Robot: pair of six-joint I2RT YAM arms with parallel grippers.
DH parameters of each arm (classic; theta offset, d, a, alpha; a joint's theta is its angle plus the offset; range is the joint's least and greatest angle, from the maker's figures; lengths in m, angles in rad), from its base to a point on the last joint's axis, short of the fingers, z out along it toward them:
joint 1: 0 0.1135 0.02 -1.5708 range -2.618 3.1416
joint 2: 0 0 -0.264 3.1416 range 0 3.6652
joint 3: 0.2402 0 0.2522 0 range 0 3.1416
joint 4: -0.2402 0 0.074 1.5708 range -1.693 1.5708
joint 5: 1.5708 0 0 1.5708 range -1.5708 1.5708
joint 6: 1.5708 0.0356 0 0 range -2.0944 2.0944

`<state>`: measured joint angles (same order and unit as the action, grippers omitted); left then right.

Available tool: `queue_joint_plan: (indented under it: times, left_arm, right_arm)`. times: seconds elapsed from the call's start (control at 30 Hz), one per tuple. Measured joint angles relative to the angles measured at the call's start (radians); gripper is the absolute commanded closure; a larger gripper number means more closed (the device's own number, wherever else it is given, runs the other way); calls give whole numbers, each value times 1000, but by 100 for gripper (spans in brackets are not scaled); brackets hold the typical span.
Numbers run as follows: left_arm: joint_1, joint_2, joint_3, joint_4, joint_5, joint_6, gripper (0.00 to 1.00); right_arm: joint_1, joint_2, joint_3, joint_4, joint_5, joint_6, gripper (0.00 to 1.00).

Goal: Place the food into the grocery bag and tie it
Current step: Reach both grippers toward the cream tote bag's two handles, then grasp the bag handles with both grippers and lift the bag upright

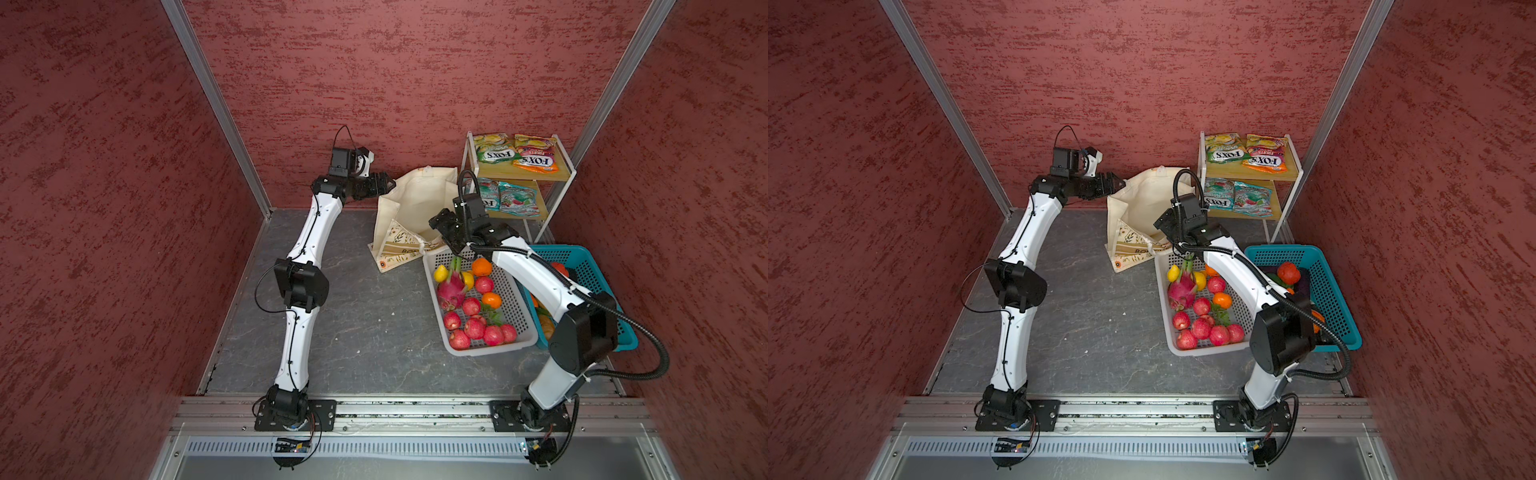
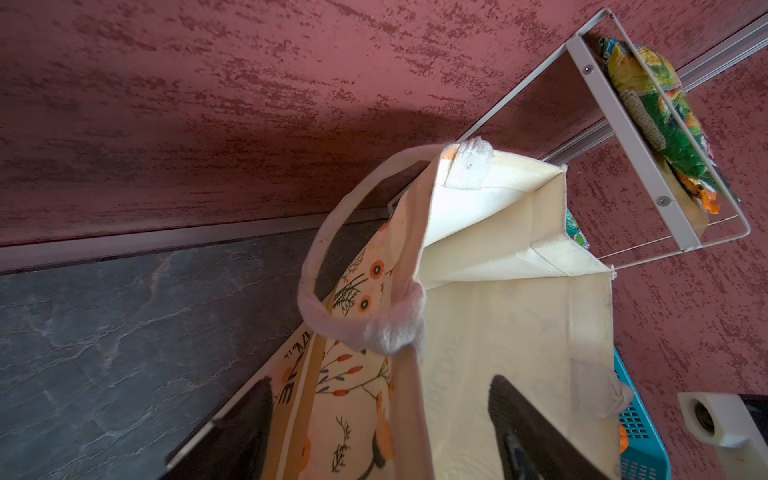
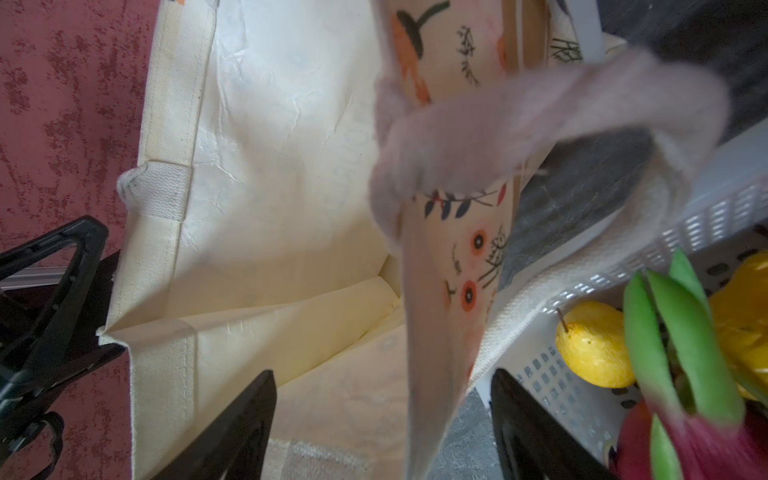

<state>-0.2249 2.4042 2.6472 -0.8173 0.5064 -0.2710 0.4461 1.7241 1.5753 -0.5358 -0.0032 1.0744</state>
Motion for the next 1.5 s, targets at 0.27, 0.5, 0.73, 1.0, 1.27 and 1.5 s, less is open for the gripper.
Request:
queue_joint_plan:
  times: [0.27,0.5,0.73,1.0,1.27,1.5]
  left_arm:
    - [-3,35,0,39,36,-5,75]
    - [-21,-30,-109,106,23,-21,100]
    - [16,-460,-680,214,-56,-71,100]
    - [132,-1128,-1266,221,-143,-122,100]
    - [63,-1551,-1542,24,-207,-164,100]
    - [-29,-1721,-1635,-121,-271,-255,87]
  right_arm:
    - [1,73,34,-35,9,-11,44]
    - [6,169,206,-123,4,-101,93]
    - [79,368,686,-377,16,-286,100]
    - [235,389,887,-561,9,-420,100]
    - [318,244,586,-582,-4,-456,100]
    - [372,72,302,-531,-4,-466,100]
